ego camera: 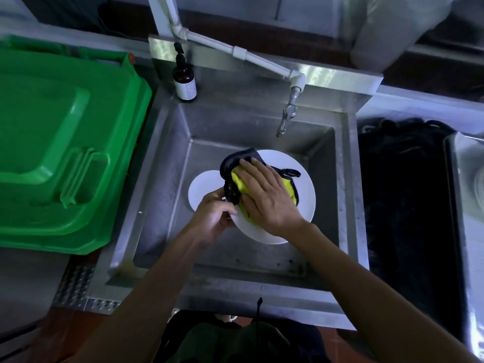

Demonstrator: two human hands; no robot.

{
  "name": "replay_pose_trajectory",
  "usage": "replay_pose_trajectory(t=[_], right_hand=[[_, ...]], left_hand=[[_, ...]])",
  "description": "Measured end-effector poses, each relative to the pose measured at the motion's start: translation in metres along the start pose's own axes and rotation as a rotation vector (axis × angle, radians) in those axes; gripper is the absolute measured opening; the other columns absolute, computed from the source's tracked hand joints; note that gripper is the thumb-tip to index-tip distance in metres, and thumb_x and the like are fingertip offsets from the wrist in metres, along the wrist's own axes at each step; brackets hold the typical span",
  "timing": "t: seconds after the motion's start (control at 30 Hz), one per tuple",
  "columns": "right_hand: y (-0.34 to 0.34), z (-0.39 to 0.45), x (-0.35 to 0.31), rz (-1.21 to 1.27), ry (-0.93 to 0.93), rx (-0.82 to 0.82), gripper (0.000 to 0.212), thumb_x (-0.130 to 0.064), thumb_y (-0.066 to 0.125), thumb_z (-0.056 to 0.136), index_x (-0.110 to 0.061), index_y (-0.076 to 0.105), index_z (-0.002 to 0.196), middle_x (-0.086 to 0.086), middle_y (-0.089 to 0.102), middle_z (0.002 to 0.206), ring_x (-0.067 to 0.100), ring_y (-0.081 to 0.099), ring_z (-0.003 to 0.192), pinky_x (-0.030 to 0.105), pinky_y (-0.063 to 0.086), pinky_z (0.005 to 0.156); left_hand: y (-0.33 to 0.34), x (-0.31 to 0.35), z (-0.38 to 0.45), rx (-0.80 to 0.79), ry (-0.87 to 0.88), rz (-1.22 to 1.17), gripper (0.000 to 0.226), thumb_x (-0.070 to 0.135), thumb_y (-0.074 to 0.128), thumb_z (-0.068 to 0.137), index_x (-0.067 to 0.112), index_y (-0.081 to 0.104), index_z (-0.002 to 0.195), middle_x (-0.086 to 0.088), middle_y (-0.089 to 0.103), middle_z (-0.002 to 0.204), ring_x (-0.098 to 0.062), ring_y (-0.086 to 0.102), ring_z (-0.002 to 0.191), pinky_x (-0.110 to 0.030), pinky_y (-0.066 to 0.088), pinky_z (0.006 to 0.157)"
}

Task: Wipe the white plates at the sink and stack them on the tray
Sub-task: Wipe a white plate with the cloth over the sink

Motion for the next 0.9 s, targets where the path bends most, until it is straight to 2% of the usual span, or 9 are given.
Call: replay_pose_trajectory(t=[0.23, 0.37, 0.5, 0.7, 0.8, 0.9], right_hand=[[-0.011, 0.027, 0.02, 0.003, 0.102, 0.071, 0.052, -0.026, 0.051, 0.101, -0.006, 0.045, 0.149, 0.01, 0.039, 0.159, 0.033, 0.03, 0.149, 0.051, 0.027, 0.119], [-0.023, 0.028, 0.046, -0.026, 0.225, 0.102, 0.051, -0.026, 0.049, 0.103, -0.007, 0.042, 0.15, 0.011, 0.037, 0.16, 0.032, 0.027, 0.15, 0.051, 0.022, 0.121], [-0.025, 0.016, 0.068, -0.042, 0.352, 0.095, 0.052, -0.025, 0.046, 0.104, -0.006, 0.038, 0.152, 0.012, 0.033, 0.161, 0.032, 0.024, 0.152, 0.049, 0.019, 0.123], [-0.013, -0.015, 0.076, -0.003, 0.5, 0.094, 0.054, -0.025, 0.043, 0.106, -0.005, 0.033, 0.154, 0.011, 0.029, 0.163, 0.029, 0.019, 0.154, 0.046, 0.015, 0.124], [-0.005, -0.03, 0.069, 0.036, 0.542, 0.114, 0.053, -0.025, 0.045, 0.105, -0.006, 0.035, 0.153, 0.01, 0.033, 0.161, 0.029, 0.022, 0.153, 0.045, 0.014, 0.125], [0.004, -0.041, 0.058, 0.069, 0.589, 0.115, 0.053, -0.026, 0.043, 0.106, -0.007, 0.034, 0.154, 0.009, 0.033, 0.161, 0.027, 0.021, 0.153, 0.042, 0.012, 0.126]], left_hand=[[-0.003, 0.007, -0.007, 0.107, 0.025, 0.01, 0.047, -0.002, 0.058, 0.059, 0.017, 0.077, 0.098, -0.01, 0.072, 0.096, -0.022, 0.071, 0.081, -0.035, 0.056, 0.063], [-0.006, 0.01, -0.01, 0.163, 0.033, -0.01, 0.047, -0.001, 0.058, 0.057, 0.017, 0.078, 0.096, -0.012, 0.07, 0.094, -0.027, 0.067, 0.081, -0.037, 0.056, 0.064], [-0.005, 0.017, -0.01, 0.181, 0.064, -0.018, 0.05, -0.001, 0.059, 0.059, 0.024, 0.078, 0.099, -0.008, 0.073, 0.096, -0.025, 0.07, 0.081, -0.041, 0.057, 0.068], [-0.005, 0.02, -0.009, 0.248, 0.074, -0.029, 0.046, 0.0, 0.058, 0.056, 0.026, 0.078, 0.089, -0.006, 0.07, 0.09, -0.03, 0.065, 0.081, -0.044, 0.057, 0.066], [-0.01, 0.019, -0.01, 0.299, 0.069, -0.047, 0.044, -0.002, 0.058, 0.055, 0.025, 0.077, 0.083, -0.006, 0.07, 0.088, -0.032, 0.063, 0.082, -0.051, 0.056, 0.073], [-0.01, 0.02, -0.011, 0.312, 0.083, -0.066, 0.048, -0.003, 0.057, 0.054, 0.024, 0.078, 0.088, -0.006, 0.071, 0.093, -0.031, 0.065, 0.085, -0.053, 0.055, 0.08]])
Point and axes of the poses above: each hand's wrist, its own z-axis towards the middle knuckle, its own y-axis out of the palm, x = y × z, the point moved 10 cm from there along z, towards the middle knuckle
